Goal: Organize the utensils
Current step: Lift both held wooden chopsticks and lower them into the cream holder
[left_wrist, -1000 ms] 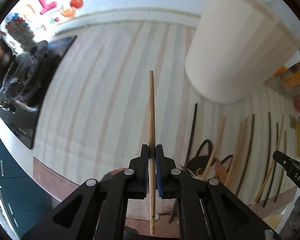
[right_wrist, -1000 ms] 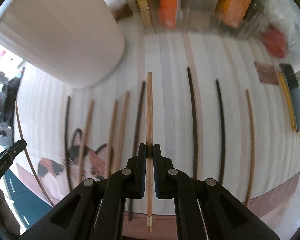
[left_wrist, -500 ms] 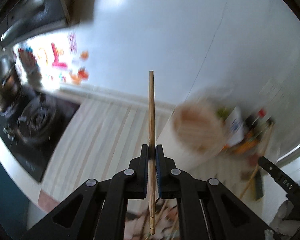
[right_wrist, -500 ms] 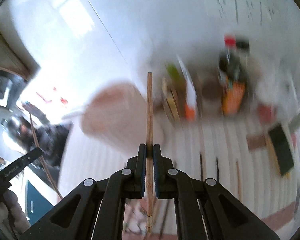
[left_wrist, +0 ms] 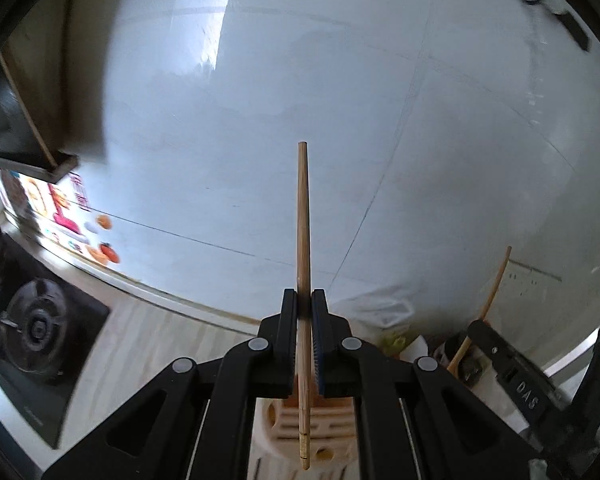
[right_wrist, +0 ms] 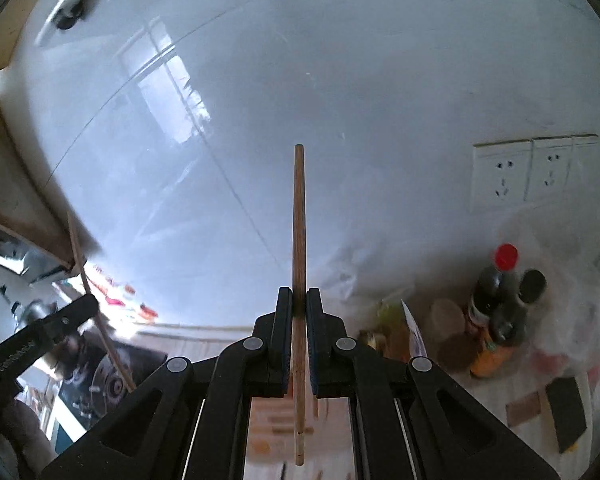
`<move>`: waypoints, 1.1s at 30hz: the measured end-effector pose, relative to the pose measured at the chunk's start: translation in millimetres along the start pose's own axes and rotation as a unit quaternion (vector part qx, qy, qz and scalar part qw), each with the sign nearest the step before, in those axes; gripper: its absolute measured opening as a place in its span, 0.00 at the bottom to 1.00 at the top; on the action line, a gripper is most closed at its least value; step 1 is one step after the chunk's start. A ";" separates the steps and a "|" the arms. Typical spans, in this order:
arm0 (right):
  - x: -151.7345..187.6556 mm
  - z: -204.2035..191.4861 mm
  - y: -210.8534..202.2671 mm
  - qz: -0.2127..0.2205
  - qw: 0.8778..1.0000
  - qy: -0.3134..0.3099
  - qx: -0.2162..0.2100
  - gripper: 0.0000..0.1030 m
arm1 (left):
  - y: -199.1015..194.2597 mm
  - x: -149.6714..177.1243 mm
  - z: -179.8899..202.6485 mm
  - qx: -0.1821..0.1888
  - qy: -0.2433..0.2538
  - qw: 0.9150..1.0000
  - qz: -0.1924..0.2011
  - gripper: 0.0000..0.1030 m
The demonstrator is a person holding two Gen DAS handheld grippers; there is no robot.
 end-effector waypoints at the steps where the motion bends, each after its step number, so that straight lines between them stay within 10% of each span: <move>1: -2.6 -1.4 5.3 0.004 1.000 0.001 0.002 0.07 | 8.6 -3.0 -2.0 0.004 -0.004 1.000 -0.001 0.04; 16: -8.0 -14.8 70.6 0.034 0.999 0.002 0.002 0.07 | 107.1 13.1 -31.2 0.011 -0.017 0.999 -0.040 0.04; 33: 28.5 -22.6 78.7 -0.023 0.999 -0.042 -0.015 0.07 | 97.7 56.5 -21.5 0.044 0.013 0.994 -0.104 0.05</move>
Point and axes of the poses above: each gripper's, at about its wrist camera, not at the fingertips, and y roughly the way its jaws point, z to its right, x to its underside, the point moved 8 cm from there along y, roughly the way its jaws point, and after that the axes turned 4 degrees about x, right-handed, at the moved point
